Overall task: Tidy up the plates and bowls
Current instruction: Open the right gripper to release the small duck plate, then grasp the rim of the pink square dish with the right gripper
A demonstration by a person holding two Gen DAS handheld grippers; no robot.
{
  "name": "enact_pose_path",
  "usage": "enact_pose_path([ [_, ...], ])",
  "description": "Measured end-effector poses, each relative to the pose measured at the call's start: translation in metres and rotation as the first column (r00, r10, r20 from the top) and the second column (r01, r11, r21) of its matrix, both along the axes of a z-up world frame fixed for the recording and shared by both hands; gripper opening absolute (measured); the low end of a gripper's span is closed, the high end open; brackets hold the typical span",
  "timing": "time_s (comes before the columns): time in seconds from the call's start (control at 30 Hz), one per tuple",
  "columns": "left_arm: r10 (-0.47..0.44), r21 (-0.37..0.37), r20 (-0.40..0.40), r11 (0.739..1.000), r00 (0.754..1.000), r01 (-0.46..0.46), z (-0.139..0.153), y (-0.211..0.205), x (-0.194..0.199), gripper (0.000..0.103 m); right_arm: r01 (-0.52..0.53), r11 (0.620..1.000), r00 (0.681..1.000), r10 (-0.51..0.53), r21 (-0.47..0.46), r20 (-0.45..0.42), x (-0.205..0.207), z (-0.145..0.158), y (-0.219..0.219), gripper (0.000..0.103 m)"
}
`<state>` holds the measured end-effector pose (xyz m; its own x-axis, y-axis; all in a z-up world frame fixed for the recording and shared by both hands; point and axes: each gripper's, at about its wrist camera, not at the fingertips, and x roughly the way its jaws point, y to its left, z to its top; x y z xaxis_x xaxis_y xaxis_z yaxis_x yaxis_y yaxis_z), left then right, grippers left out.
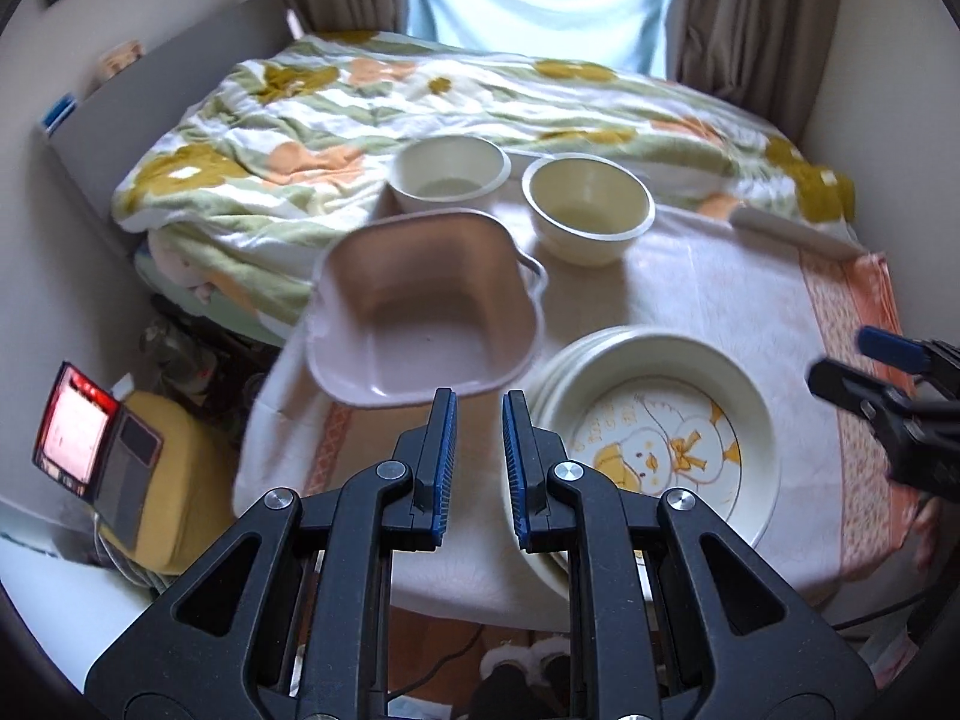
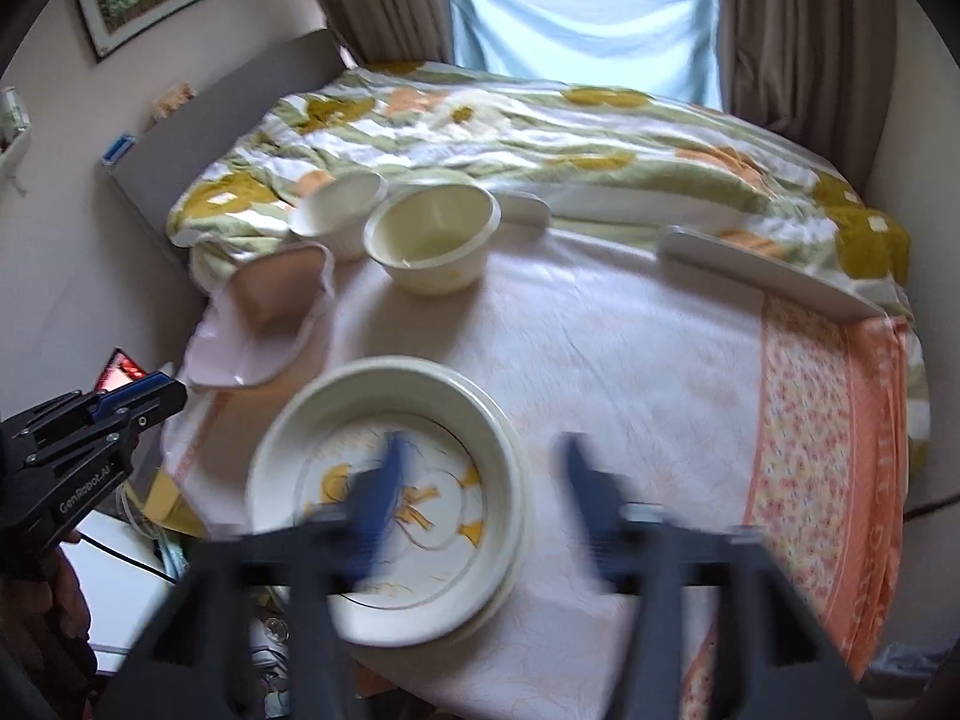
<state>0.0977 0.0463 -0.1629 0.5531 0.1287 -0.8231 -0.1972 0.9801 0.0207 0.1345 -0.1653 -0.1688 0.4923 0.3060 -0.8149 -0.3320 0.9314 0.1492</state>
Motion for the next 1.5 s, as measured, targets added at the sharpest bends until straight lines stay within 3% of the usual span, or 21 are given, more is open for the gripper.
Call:
enact_pose_path([
  [0.03,0.020,-0.005,0.009,1.000,1.000,-0.020,0.004,0.007,-0.001,0.014,-0.021,1.000,1.000,0.020,0.017,0.020,0.001,0.006,0.003,0.103],
  [0.13,0.074,-0.022,0.005,0.997,0.997,-0.074,0.008,0.031,0.001,0.018,-0.084,0.994,0.992,0.077,0.071,0.096,0.004,0.022,0.014,0.103],
  [0.17,0.089,-0.033,0.008,0.995,0.996,-0.089,0.009,0.041,0.001,0.031,-0.100,0.991,0.988,0.088,0.094,0.124,0.005,0.026,0.018,0.103],
  [0.2,0.098,-0.050,0.014,0.994,0.995,-0.097,0.010,0.050,0.002,0.069,-0.111,0.988,0.985,0.094,0.111,0.146,0.007,0.031,0.024,0.103],
  [0.23,0.106,-0.066,0.023,0.992,0.994,-0.104,0.010,0.058,0.001,0.092,-0.121,0.986,0.983,0.103,0.115,0.153,0.009,0.033,0.029,0.103],
  [0.27,0.119,-0.090,0.051,0.989,0.992,-0.114,0.013,0.068,0.000,0.102,-0.132,0.985,0.982,0.114,0.111,0.152,0.010,0.034,0.037,0.103],
  [0.3,0.125,-0.110,0.066,0.987,0.990,-0.117,0.015,0.076,-0.001,0.103,-0.138,0.985,0.981,0.122,0.101,0.152,0.012,0.035,0.044,0.103],
  [0.4,0.126,-0.134,0.040,0.984,0.991,-0.120,0.010,0.099,0.008,0.103,-0.158,0.985,0.977,0.147,0.063,0.154,0.021,0.030,0.067,0.103],
  [0.5,0.109,-0.150,-0.024,0.982,0.994,-0.112,-0.006,0.116,0.016,0.103,-0.151,0.988,0.987,0.149,0.023,0.063,0.037,0.017,0.090,0.103],
  [0.63,0.099,-0.284,-0.039,0.953,0.994,-0.106,-0.031,0.141,0.029,0.102,-0.110,0.994,0.994,0.110,-0.002,-0.011,0.063,-0.006,0.112,0.103],
  [0.77,0.057,-0.326,-0.086,0.942,0.995,-0.082,-0.064,0.148,0.050,0.083,-0.097,0.995,0.988,0.101,0.036,-0.115,0.088,-0.043,0.131,0.102],
  [0.83,0.037,-0.351,-0.121,0.933,0.992,-0.078,-0.083,0.152,0.063,0.071,-0.079,0.995,0.986,0.087,0.055,-0.145,0.096,-0.058,0.138,0.095],
  [0.9,0.019,-0.385,-0.140,0.920,0.990,-0.072,-0.098,0.156,0.072,0.054,-0.078,0.995,0.982,0.088,0.061,-0.168,0.101,-0.069,0.144,0.075],
  [0.97,0.000,-0.407,-0.147,0.911,0.989,-0.061,-0.108,0.157,0.080,0.052,-0.079,0.995,0.978,0.090,0.065,-0.190,0.107,-0.079,0.151,0.063],
  [1.07,-0.027,-0.415,-0.149,0.909,0.989,-0.038,-0.117,0.158,0.090,0.038,-0.075,0.994,0.973,0.090,0.076,-0.214,0.114,-0.090,0.156,0.049],
  [1.13,-0.049,-0.415,-0.162,0.909,0.986,-0.023,-0.124,0.157,0.097,0.035,-0.069,0.994,0.969,0.086,0.082,-0.230,0.117,-0.096,0.156,0.029],
  [1.2,-0.065,-0.417,-0.174,0.909,0.983,-0.014,-0.129,0.157,0.101,0.018,-0.062,0.995,0.965,0.081,0.084,-0.249,0.121,-0.103,0.158,0.022],
  [1.23,-0.072,-0.426,-0.171,0.905,0.983,-0.008,-0.130,0.157,0.103,0.018,-0.059,0.995,0.964,0.078,0.082,-0.253,0.121,-0.105,0.157,0.014],
  [1.5,-0.118,-0.365,-0.141,0.929,0.983,0.059,-0.105,0.145,0.100,0.016,-0.058,0.996,0.974,0.072,0.072,-0.213,0.109,-0.093,0.157,0.011],
])
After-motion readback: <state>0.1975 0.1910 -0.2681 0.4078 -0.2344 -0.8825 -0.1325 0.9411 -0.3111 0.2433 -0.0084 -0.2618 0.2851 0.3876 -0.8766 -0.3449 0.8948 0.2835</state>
